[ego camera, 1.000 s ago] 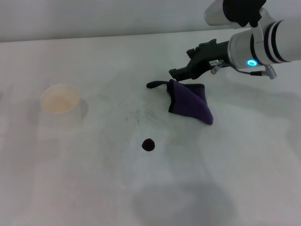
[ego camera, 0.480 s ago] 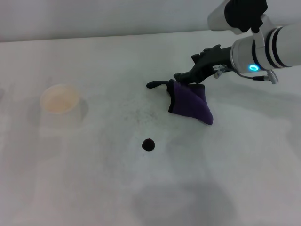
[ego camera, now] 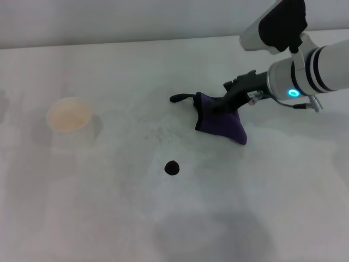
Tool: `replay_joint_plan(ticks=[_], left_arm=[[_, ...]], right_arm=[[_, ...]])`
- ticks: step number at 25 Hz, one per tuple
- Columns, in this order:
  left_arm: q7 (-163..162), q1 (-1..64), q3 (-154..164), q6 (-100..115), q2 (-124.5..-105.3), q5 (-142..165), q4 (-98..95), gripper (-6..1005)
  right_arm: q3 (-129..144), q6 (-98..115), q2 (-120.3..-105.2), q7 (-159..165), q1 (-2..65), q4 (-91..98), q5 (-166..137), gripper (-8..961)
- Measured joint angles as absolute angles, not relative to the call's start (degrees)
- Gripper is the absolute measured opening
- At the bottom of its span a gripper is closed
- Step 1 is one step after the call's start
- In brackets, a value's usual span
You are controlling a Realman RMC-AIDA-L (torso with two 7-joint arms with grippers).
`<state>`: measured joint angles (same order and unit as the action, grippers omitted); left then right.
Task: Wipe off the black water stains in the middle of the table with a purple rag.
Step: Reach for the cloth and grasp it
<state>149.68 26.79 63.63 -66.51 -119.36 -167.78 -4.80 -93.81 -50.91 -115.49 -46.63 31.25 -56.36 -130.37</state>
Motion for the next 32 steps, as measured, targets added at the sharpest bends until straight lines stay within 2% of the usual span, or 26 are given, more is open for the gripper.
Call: replay_joint_plan(ticks=[7, 23, 28, 32], left_arm=[[149.59, 27.19, 63.63, -65.19, -119.27, -167.78, -4.86, 873], [149.50, 27.81, 63.63, -64.86, -119.44, -167.69, -4.83, 873], [149.50, 27.80, 63.63, -64.86, -119.45, -167.69, -4.83, 873], [149.50, 27.78, 63.63, -64.86, -119.44, -167.69, -4.83, 873]], right_arm=[[-93.57, -52.73, -115.57, -46.31, 31.03, -56.19, -130.19, 824], [-94.49, -51.65, -115.61, -47.06, 31.79, -52.75, -128.51, 686], [-94.27, -50.46, -115.73, -47.08, 31.53, -51.76, -128.09, 482], [-94.22, -49.54, -115.74, -47.09, 31.55, -51.29, -127.96, 458]])
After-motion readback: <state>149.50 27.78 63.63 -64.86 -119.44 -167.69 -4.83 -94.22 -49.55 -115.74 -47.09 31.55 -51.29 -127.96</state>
